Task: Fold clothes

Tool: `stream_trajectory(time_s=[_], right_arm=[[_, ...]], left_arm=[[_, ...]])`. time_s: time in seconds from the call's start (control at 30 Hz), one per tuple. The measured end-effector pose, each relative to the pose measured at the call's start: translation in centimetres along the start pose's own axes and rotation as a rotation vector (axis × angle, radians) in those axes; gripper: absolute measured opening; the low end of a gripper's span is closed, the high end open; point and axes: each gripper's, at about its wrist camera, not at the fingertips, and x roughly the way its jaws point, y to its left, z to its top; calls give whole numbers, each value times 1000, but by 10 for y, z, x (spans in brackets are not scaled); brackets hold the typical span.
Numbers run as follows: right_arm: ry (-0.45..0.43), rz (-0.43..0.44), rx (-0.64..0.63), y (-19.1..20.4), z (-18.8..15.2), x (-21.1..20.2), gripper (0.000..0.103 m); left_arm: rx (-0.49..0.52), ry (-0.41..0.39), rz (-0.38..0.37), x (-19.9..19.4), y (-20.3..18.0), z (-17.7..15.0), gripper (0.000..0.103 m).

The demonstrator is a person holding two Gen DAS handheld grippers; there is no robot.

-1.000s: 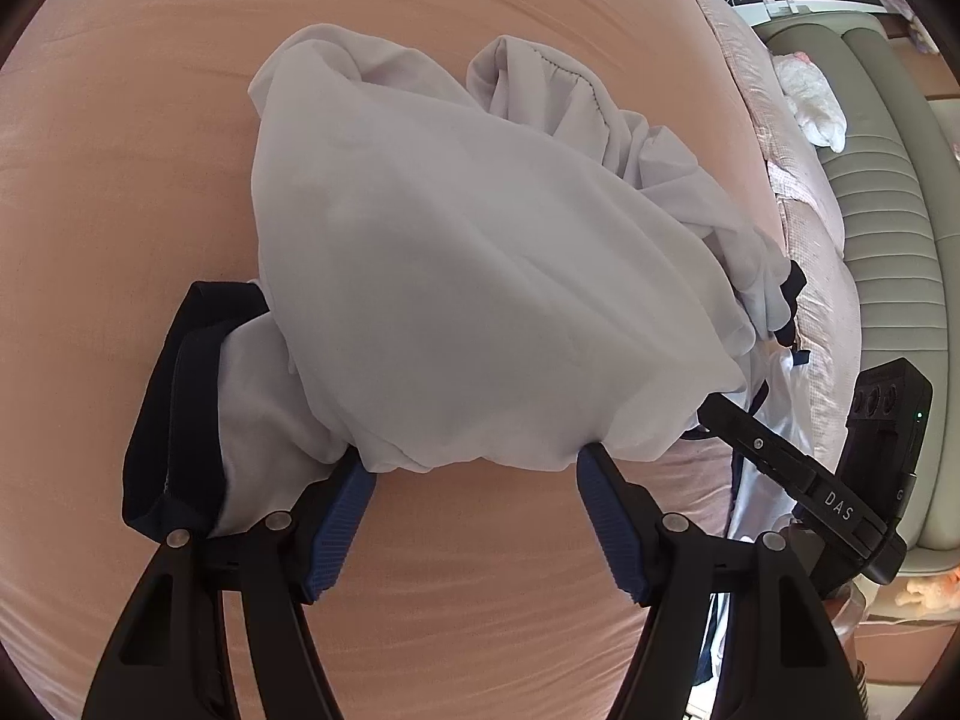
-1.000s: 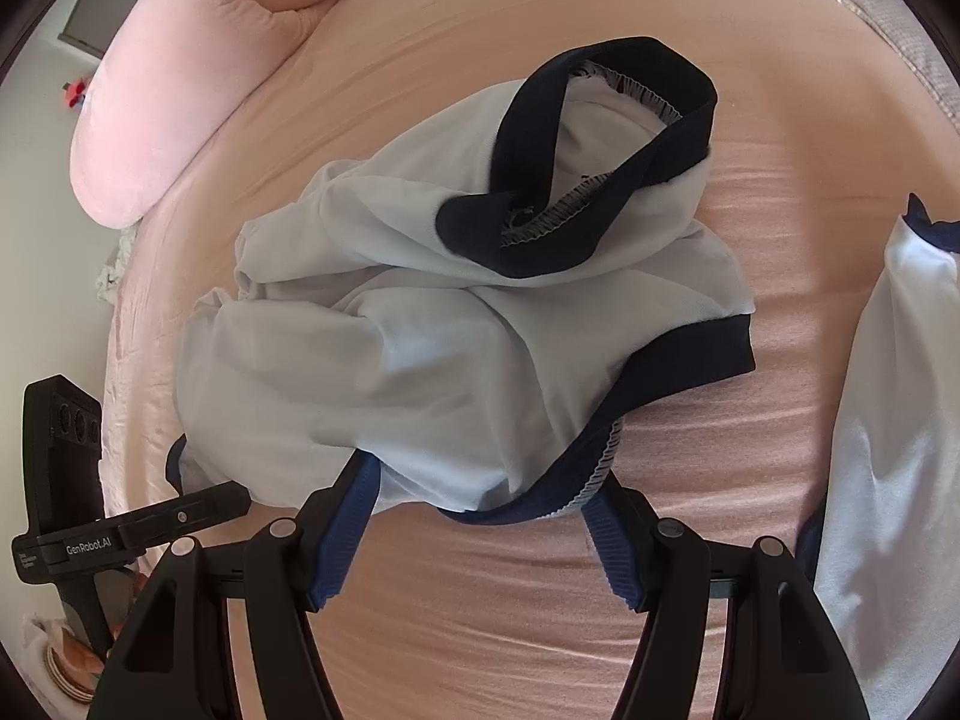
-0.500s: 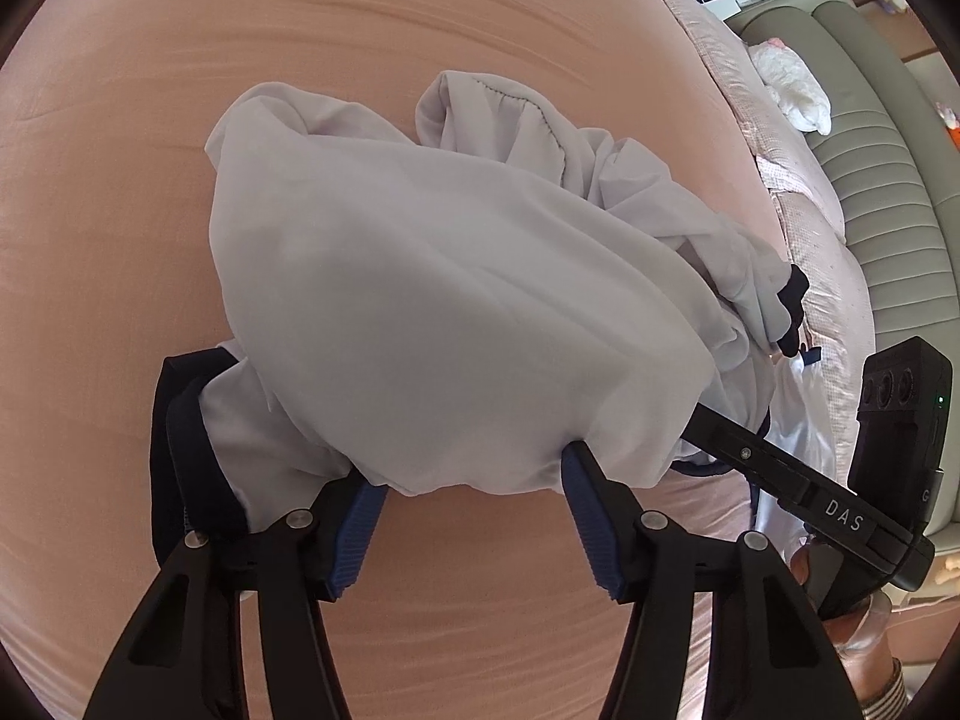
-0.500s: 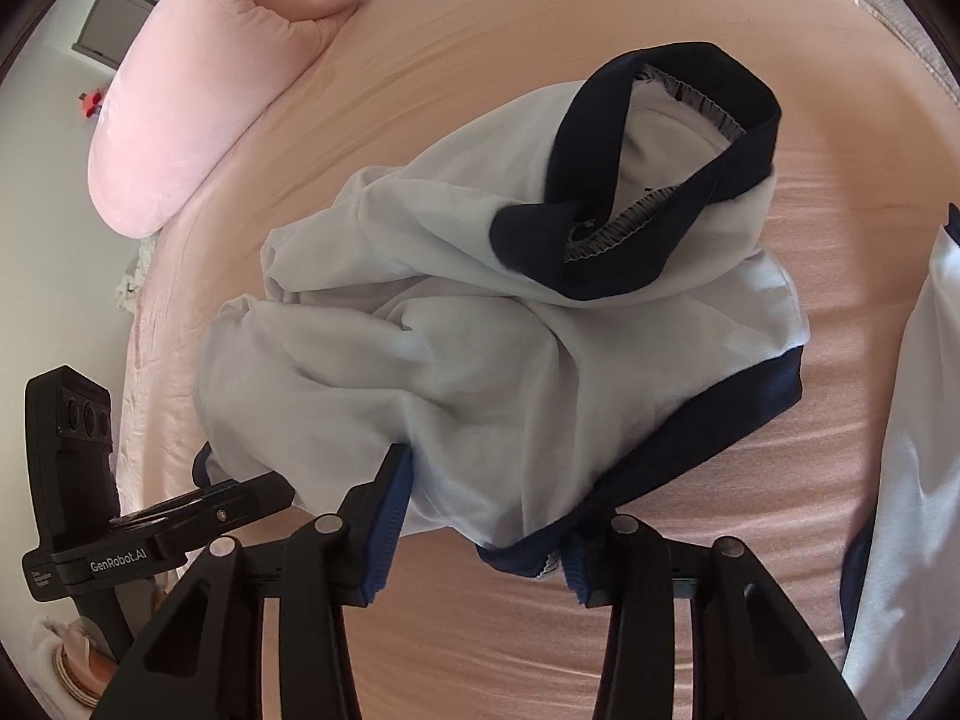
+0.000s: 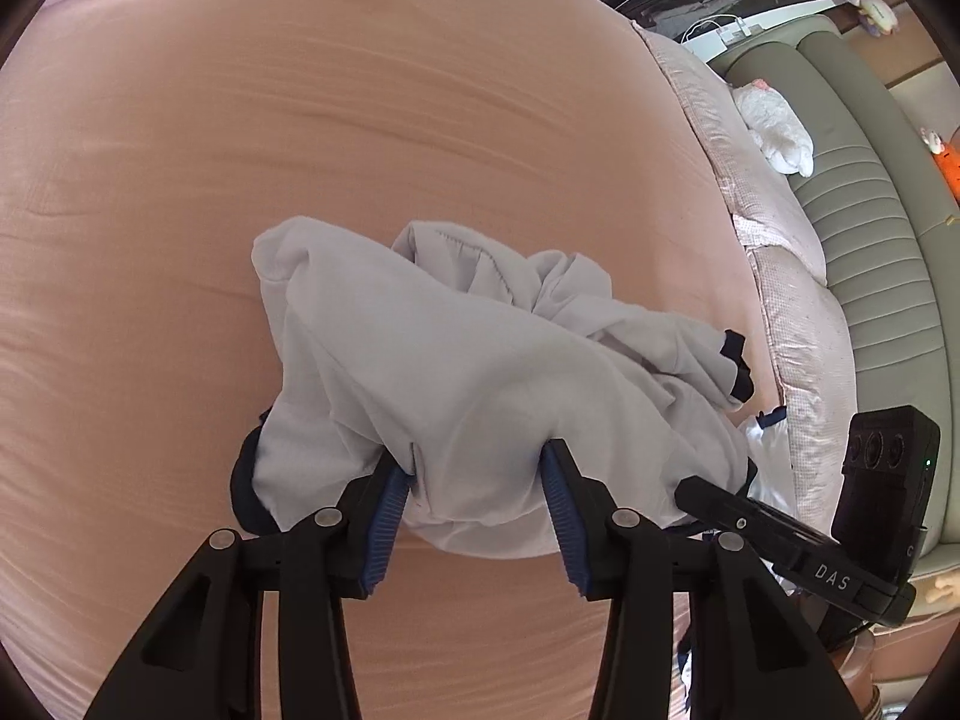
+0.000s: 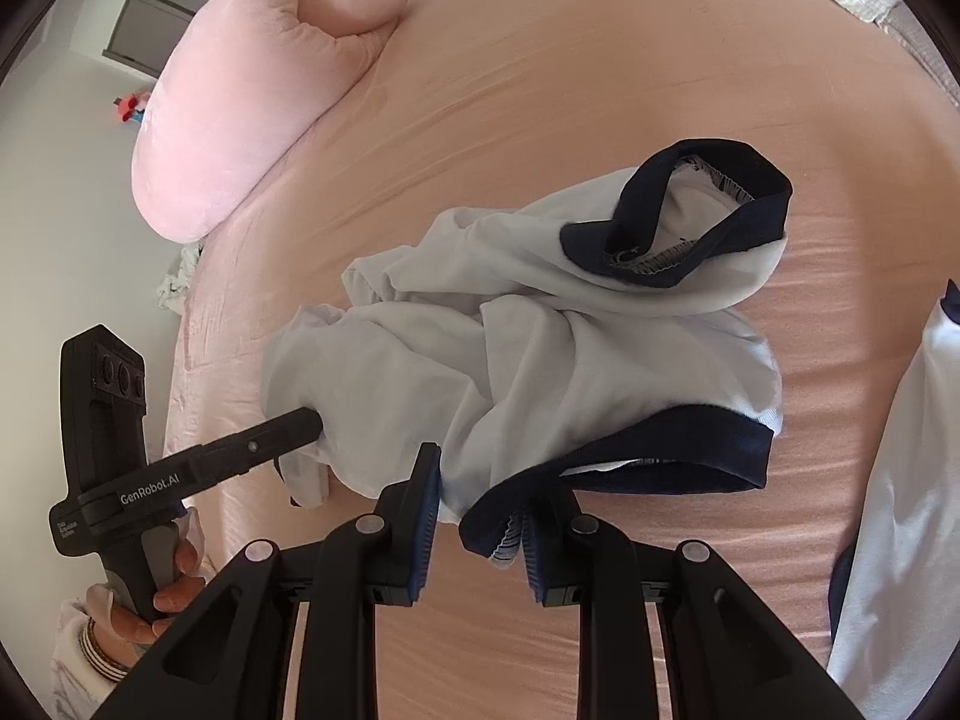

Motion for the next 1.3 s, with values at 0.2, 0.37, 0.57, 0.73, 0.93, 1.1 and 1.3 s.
stream_trajectory(time_s=[0.2, 0.37, 0.57, 0.73, 0.93, 1.1, 1.3], right_arm=[[-28, 40, -17, 28, 20, -2, 23], [-47, 82, -1, 39, 35, -7, 23], [-54, 109, -24, 44, 39, -26, 23], [-48, 114, -16, 42, 33, -33, 23], [-42, 115, -16, 46, 37, -21, 23], [-42, 123, -2, 45, 41, -19, 23], [-28, 111, -1, 47, 45, -8, 24]], left_arm=[[1, -59, 10, 2, -13, 23, 41], [18, -64, 43, 14, -20, 29, 41], [182, -128, 283, 15, -31, 26, 41], [362, -171, 512, 25, -48, 15, 41], [387, -169, 463, 14, -64, -6, 42], [451, -151, 414, 8, -81, -33, 43], [495, -161, 352, 9, -96, -63, 50]])
